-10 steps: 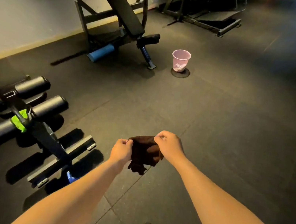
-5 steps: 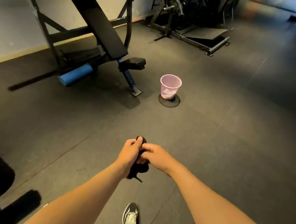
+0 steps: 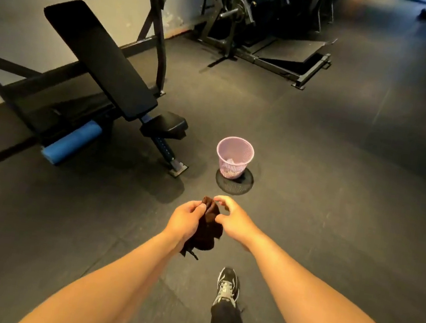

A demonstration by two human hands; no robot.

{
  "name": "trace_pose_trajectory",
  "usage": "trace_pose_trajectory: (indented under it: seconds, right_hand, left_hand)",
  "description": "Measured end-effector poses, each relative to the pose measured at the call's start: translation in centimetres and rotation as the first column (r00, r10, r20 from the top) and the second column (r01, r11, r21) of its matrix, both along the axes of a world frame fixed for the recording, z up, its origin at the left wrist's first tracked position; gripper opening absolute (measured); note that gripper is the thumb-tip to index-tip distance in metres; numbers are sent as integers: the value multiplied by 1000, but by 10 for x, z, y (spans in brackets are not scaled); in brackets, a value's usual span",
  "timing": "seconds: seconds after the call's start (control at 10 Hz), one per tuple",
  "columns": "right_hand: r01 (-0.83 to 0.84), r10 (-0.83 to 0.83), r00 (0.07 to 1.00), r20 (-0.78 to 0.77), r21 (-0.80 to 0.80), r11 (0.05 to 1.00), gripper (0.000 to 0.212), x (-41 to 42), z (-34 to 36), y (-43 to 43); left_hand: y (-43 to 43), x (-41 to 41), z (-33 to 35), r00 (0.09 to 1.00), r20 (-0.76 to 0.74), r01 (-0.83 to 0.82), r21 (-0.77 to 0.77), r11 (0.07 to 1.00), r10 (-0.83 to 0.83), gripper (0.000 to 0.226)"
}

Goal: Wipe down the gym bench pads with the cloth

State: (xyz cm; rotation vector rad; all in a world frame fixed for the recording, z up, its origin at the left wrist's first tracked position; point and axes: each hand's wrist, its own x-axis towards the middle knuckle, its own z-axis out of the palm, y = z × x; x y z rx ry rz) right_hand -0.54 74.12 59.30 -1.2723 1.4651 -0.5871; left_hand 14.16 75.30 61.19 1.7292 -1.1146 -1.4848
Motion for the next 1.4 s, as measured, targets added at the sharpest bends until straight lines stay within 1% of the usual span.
trace_pose_trajectory:
  seconds: [0.1, 0.2, 0.3, 0.4, 0.5, 0.6, 0.7, 0.8, 0.9, 1.0, 1.1, 1.2, 1.3, 1.4]
  right_hand:
    - [-33, 34, 999, -29, 44, 998, 30, -28, -24, -109]
    - [19, -17, 995, -100, 21, 1000, 20, -51, -40, -211]
    - [34, -33, 990, -137, 3, 999, 17, -59, -55, -298]
    - [35, -42, 984, -174, -40, 999, 21, -60, -79, -374]
    - [23, -36, 970, -242, -57, 998, 37, -61, -118, -451]
    - [90, -84, 958, -273, 11, 996, 39, -63, -175, -525]
    - [131, -103, 948, -300, 73, 989, 34, -66, -247, -591]
    - [143, -100, 953, -285, 135, 981, 30, -67, -324, -642]
    - [117, -55, 957, -286, 204, 972, 40, -69, -379, -672]
    - [104, -29, 953, -302, 235, 966, 43, -74, -459, -711]
    - [141, -53, 945, -321, 255, 957, 43, -80, -541, -744]
    - [220, -116, 937, -329, 301, 928, 45, -87, -596, -762]
    - [256, -137, 937, -320, 368, 894, 45, -95, -635, -771]
    - [137, 0, 938, -348, 368, 920, 40, -94, -646, -768]
  left_hand:
    - [-107, -24, -23, 997, 62, -43, -26, 999, 44, 21]
    - [-204, -43, -43, 989, 121, -90, -1, 996, 89, 19]
    - [-289, -53, -68, 984, 153, -90, -3, 996, 89, 14]
    - [-373, -62, -99, 988, 150, -24, -12, 1000, 26, 24]
    - [-456, -69, -143, 990, 137, 24, 33, 999, -28, 30]
    - [-528, -73, -199, 990, 101, 87, 99, 991, -97, 32]
    - [-590, -76, -268, 973, 124, 178, 141, 974, -196, 39]
    - [-643, -84, -347, 957, 167, 208, 180, 961, -238, 50]
    - [-678, -91, -404, 948, 181, 220, 213, 952, -260, 53]
    - [-715, -102, -478, 954, 196, 176, 252, 952, -228, 53]
    - [-747, -113, -557, 952, 220, 156, 249, 956, -213, 52]
    - [-766, -121, -608, 944, 278, 115, 230, 966, -178, 48]
    - [-774, -127, -636, 908, 370, 136, 178, 974, -195, 46]
    - [-768, -134, -641, 890, 422, 137, 114, 984, -173, 46]
